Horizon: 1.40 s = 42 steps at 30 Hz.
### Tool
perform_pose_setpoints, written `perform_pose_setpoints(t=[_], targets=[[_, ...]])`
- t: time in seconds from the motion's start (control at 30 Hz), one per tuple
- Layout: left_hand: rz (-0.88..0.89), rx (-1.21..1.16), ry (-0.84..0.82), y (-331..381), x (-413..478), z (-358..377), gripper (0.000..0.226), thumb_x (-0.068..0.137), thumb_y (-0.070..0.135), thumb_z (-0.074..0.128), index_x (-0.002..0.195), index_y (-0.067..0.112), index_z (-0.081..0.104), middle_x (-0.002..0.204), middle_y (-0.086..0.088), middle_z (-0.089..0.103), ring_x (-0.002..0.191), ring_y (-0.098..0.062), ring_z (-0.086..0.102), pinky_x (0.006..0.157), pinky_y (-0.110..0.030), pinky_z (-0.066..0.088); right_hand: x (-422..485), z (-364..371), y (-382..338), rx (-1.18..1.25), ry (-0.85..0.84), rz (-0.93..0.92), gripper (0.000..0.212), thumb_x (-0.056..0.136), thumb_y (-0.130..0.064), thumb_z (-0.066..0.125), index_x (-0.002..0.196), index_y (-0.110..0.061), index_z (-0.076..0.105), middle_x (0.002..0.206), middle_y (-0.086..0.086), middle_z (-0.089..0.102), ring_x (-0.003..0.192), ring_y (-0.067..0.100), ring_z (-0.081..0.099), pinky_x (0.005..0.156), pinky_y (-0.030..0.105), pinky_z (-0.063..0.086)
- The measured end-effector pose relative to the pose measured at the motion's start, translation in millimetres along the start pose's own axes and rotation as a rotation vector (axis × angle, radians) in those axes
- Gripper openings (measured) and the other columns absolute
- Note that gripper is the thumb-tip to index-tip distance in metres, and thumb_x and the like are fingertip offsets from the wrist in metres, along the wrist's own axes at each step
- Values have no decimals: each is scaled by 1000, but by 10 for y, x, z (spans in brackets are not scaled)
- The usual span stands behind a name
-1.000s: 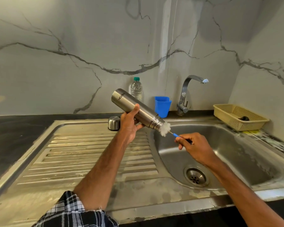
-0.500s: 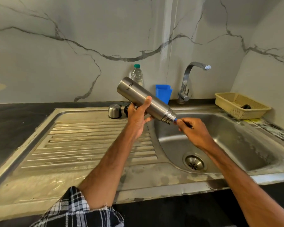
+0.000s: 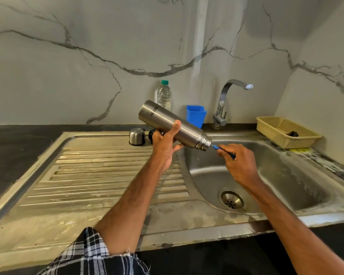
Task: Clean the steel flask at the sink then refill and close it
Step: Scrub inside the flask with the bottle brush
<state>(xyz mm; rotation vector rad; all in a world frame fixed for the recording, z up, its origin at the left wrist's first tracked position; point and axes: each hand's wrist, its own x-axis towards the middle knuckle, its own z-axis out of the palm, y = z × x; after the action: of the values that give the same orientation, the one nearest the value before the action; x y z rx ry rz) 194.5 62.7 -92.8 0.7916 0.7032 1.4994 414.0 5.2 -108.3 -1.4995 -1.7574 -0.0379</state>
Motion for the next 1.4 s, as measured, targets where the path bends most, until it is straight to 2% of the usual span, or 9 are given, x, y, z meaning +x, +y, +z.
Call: perform_pose_setpoints(t=[0.1, 0.2, 0.37, 0.43, 0.53, 0.73, 0.83, 1.0, 1.4], targets=[[11, -51, 19, 22, 62, -21, 50, 89, 16, 76, 128, 13, 46, 132, -14, 64, 115, -28, 67, 84, -53, 60, 59, -92, 135, -27, 88, 60, 22, 94, -18, 68, 115, -17, 76, 99, 3, 76, 91, 22, 65, 81, 40, 53], [-7, -33, 7, -2, 42, -2, 62, 86, 20, 78, 136, 9, 44, 135, -15, 62, 118, -29, 66, 92, -60, 56, 56, 53, -46, -26, 121, 20, 17, 96, -15, 65, 108, -13, 76, 93, 4, 72, 86, 18, 58, 75, 31, 40], [10, -83, -22, 58, 53, 9, 49, 88, 18, 76, 130, 12, 50, 132, -16, 65, 119, -30, 66, 79, -50, 63, 95, -27, 3, 7, 215, 78, 8, 93, -14, 65, 90, -14, 72, 83, 0, 66, 83, 18, 53, 80, 44, 45], [10, -92, -26, 63, 62, -5, 52, 89, 18, 75, 133, 11, 48, 133, -16, 64, 121, -31, 65, 81, -51, 62, 98, -40, 12, 35, 206, 129, 10, 93, -15, 64, 86, -15, 71, 78, -3, 63, 81, 22, 56, 83, 49, 45], [-4, -45, -52, 14, 15, 10, 55, 88, 20, 76, 135, 9, 51, 132, -17, 65, 122, -33, 64, 87, -57, 59, 46, 41, -167, 41, 112, 102, 15, 96, -17, 60, 85, -16, 70, 74, -7, 61, 80, 20, 54, 83, 39, 34], [6, -121, -34, 74, 43, -69, 39, 92, 15, 72, 128, 13, 54, 129, -17, 67, 121, -33, 65, 73, -47, 63, 66, -92, 90, 79, 149, 134, 18, 94, -20, 61, 79, -20, 70, 73, -6, 66, 76, 21, 60, 87, 54, 46], [-10, -98, -63, 39, -19, 9, 43, 89, 18, 73, 127, 13, 55, 129, -17, 67, 121, -33, 65, 75, -48, 63, 72, -5, -148, 47, 135, 94, 17, 95, -17, 60, 83, -17, 72, 76, -3, 67, 81, 22, 58, 86, 37, 31], [17, -137, -25, 127, 16, 0, 40, 92, 13, 71, 128, 14, 53, 128, -17, 67, 117, -30, 67, 79, -49, 62, 89, -187, 61, 47, 215, 73, 9, 93, -17, 66, 87, -17, 72, 81, -6, 66, 83, 19, 56, 89, 54, 44], [8, -159, -1, 110, 42, -24, 38, 92, 13, 72, 125, 14, 54, 121, -15, 71, 113, -30, 69, 79, -50, 63, 110, -79, 10, 33, 273, -13, 23, 91, -18, 72, 114, -18, 75, 103, 1, 73, 98, 18, 56, 92, 49, 44]])
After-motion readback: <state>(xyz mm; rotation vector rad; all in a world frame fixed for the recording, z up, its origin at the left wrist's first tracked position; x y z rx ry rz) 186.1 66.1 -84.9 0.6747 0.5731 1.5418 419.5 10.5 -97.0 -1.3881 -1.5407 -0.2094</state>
